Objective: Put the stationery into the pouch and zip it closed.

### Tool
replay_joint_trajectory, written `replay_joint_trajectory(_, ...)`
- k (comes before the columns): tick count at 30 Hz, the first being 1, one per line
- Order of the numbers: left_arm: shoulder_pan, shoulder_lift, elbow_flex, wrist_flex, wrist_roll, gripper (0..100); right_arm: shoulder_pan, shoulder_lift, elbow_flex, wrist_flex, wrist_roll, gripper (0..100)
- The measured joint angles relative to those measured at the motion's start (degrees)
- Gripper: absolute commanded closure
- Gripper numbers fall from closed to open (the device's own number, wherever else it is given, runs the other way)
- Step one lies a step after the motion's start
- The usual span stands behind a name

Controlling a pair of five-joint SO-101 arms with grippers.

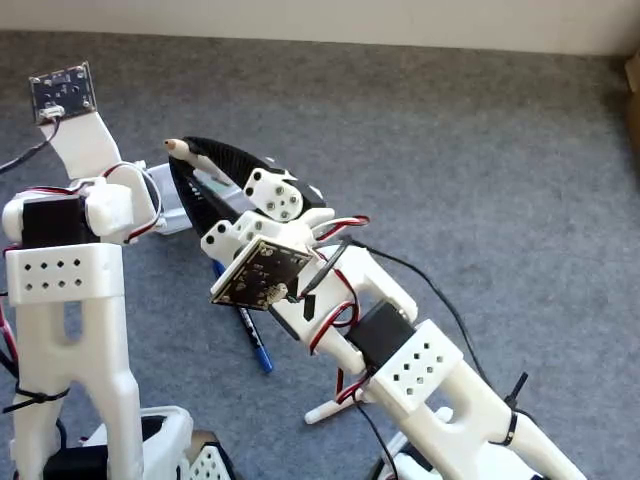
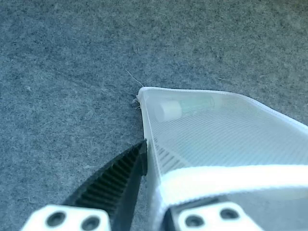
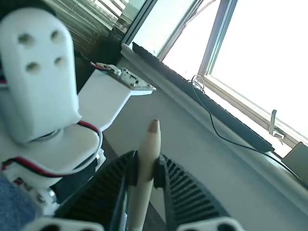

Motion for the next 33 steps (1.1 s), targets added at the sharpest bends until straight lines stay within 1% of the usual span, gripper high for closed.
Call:
replay_joint_trajectory(10, 0.0, 0.0, 0.0, 0.0, 0.0, 97, 0.0, 0.0, 0.0, 0.0, 0.0, 98.1)
replay_joint_trajectory(14, 0.0, 0.0, 0.0, 0.0, 0.0, 97, 0.0, 0.0, 0.0, 0.0, 0.0, 89.0)
replay_joint_trajectory(16, 0.0, 0.0, 0.0, 0.0, 0.0, 97, 0.0, 0.0, 0.0, 0.0, 0.0, 86.6)
replay_joint_trajectory(23, 0.0, 0.0, 0.0, 0.0, -0.1, 97, 0.1, 0.0, 0.0, 0.0, -3.5, 86.6)
replay_joint_trajectory(33, 0.0, 0.0, 0.0, 0.0, 0.0, 97, 0.1, 0.0, 0.0, 0.0, -3.6, 86.7)
